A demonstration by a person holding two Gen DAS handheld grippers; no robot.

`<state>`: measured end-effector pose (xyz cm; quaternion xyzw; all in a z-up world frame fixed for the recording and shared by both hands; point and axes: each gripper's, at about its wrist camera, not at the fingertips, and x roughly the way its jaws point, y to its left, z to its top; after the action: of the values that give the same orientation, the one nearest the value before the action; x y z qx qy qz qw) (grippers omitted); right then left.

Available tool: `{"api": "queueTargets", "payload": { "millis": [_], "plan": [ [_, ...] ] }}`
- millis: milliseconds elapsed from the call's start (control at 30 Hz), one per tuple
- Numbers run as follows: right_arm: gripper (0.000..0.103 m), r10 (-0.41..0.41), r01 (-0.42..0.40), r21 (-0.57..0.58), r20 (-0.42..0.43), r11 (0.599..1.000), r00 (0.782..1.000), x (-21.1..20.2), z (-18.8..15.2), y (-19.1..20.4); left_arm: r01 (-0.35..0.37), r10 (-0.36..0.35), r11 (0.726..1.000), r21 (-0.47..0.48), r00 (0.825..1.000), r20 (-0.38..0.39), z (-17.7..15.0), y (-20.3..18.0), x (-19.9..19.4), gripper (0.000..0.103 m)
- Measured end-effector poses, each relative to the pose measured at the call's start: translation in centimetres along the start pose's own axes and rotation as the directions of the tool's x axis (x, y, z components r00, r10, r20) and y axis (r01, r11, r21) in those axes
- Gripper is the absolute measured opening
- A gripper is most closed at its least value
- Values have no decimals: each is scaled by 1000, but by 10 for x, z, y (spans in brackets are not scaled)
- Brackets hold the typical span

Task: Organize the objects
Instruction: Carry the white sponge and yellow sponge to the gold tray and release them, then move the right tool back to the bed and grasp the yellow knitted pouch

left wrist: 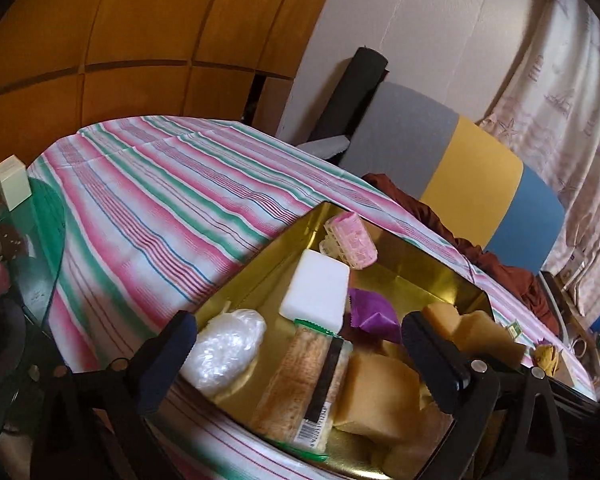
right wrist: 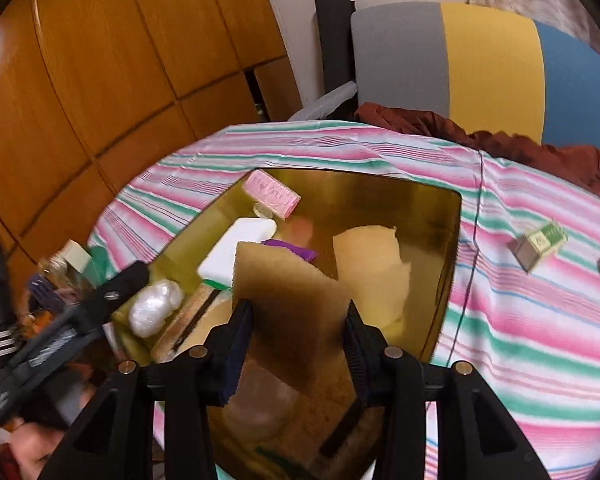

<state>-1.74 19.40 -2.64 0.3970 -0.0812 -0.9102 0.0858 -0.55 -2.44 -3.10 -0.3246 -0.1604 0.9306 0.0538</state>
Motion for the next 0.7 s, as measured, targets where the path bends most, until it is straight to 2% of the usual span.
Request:
{"api": "queueTargets", "payload": {
  "millis": [133, 300, 467, 700],
  "plan": [
    [46, -74, 75, 21, -15, 997, 997, 18, 4, -2, 3, -4, 999, -41, 1000, -19, -1, 10, -2, 103],
    [51, -94, 96, 24, -76, 995, 993, 34, -1, -4, 7, -9, 999, -50, 999, -32, -5, 13, -2, 103],
    [57, -36, 37, 95, -15, 995, 999, 6, -9, -12, 11, -12, 999, -50, 1000, -25, -5, 13, -5, 103],
    [57, -44, 34, 170, 54, 985, 998, -19, -14, -26, 32, -33, 999, -29, 999, -40, -10, 1, -7, 103]
  ]
}}
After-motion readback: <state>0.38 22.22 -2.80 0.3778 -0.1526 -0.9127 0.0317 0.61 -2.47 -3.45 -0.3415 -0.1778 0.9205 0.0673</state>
